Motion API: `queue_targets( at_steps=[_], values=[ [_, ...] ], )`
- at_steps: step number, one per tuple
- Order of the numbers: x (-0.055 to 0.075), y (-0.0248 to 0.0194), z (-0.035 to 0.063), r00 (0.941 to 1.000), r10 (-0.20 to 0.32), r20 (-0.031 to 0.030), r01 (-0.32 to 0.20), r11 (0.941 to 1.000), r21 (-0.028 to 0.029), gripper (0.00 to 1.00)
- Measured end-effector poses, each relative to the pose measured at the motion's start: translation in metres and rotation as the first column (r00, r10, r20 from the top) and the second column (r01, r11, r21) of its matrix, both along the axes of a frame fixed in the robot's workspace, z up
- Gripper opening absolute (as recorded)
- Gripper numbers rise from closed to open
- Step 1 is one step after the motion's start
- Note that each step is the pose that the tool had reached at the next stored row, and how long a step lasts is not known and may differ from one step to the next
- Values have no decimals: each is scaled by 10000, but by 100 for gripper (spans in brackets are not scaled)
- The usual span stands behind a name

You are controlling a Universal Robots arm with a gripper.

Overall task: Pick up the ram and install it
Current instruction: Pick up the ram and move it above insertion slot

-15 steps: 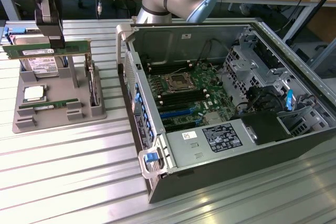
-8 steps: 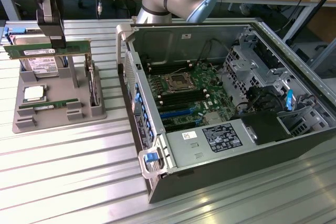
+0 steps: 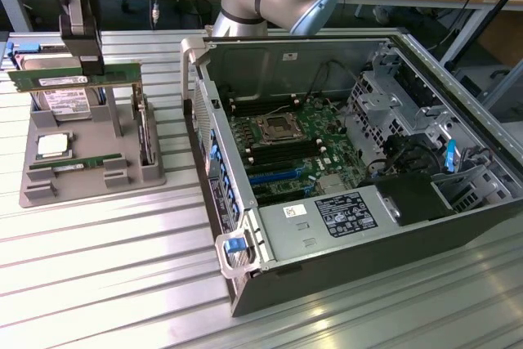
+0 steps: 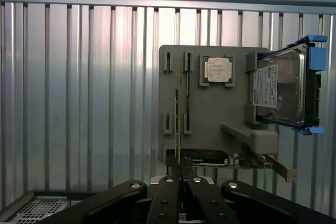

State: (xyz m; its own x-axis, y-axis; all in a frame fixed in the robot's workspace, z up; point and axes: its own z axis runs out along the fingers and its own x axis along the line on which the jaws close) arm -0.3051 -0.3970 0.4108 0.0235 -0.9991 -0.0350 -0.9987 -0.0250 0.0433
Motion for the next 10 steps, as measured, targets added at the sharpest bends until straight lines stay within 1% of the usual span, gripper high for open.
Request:
queue_targets(
  at_steps=[10],
  values=[
    [24, 0, 0, 10000, 0, -1, 0, 10000, -1, 12]
  ],
)
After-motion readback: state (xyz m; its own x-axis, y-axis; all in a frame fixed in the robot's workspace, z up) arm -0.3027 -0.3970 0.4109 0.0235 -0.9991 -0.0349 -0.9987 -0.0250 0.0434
